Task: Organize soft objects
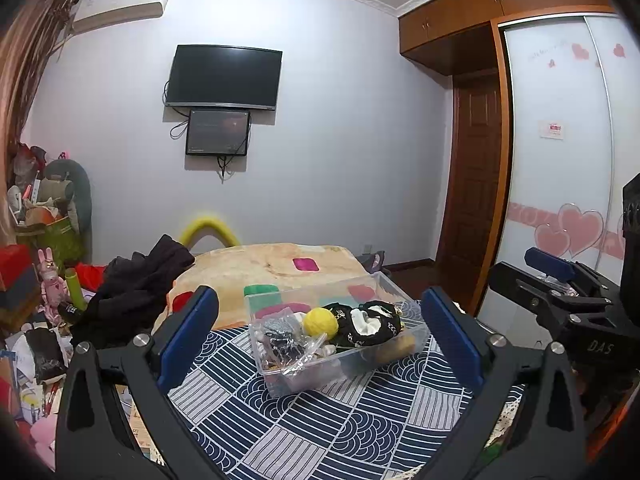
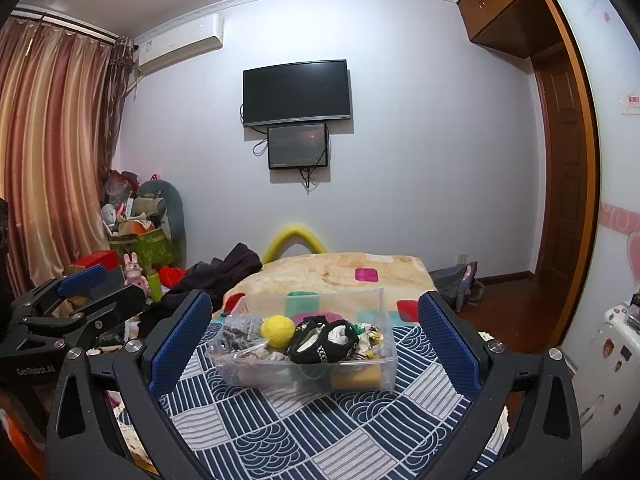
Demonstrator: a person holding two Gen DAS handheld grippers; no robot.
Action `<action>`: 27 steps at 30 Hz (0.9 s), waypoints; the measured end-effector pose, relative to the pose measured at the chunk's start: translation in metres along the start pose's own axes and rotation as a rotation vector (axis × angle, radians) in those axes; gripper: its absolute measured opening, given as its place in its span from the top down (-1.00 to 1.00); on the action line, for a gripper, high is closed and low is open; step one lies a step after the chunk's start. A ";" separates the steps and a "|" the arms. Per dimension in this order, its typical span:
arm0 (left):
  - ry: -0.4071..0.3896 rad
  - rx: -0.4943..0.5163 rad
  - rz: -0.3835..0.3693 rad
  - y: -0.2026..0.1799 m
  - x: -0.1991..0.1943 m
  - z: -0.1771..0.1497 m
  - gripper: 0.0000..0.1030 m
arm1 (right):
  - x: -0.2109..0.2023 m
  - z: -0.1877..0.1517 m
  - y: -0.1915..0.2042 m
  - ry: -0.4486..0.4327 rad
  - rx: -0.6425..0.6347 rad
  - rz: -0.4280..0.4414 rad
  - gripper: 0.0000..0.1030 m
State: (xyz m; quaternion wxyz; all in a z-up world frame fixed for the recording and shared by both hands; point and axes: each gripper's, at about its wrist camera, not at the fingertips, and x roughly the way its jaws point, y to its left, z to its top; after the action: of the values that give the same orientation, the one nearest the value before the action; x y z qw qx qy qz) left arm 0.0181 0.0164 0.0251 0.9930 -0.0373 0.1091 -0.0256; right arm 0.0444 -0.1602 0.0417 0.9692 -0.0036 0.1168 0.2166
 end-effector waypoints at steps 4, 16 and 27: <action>0.000 -0.001 0.000 0.000 0.000 0.000 -0.99 | -0.001 0.001 0.000 -0.001 0.001 0.002 -1.00; -0.002 0.000 -0.002 -0.002 0.001 0.000 -0.99 | -0.004 0.004 0.001 -0.002 0.009 0.010 -1.00; -0.004 0.001 0.000 -0.003 0.000 0.000 -0.99 | -0.004 0.004 0.002 -0.003 0.010 0.013 -1.00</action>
State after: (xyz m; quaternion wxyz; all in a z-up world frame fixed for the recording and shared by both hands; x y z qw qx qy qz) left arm 0.0184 0.0136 0.0253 0.9932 -0.0368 0.1071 -0.0255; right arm 0.0411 -0.1603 0.0465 0.9680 0.0025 0.1164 0.2222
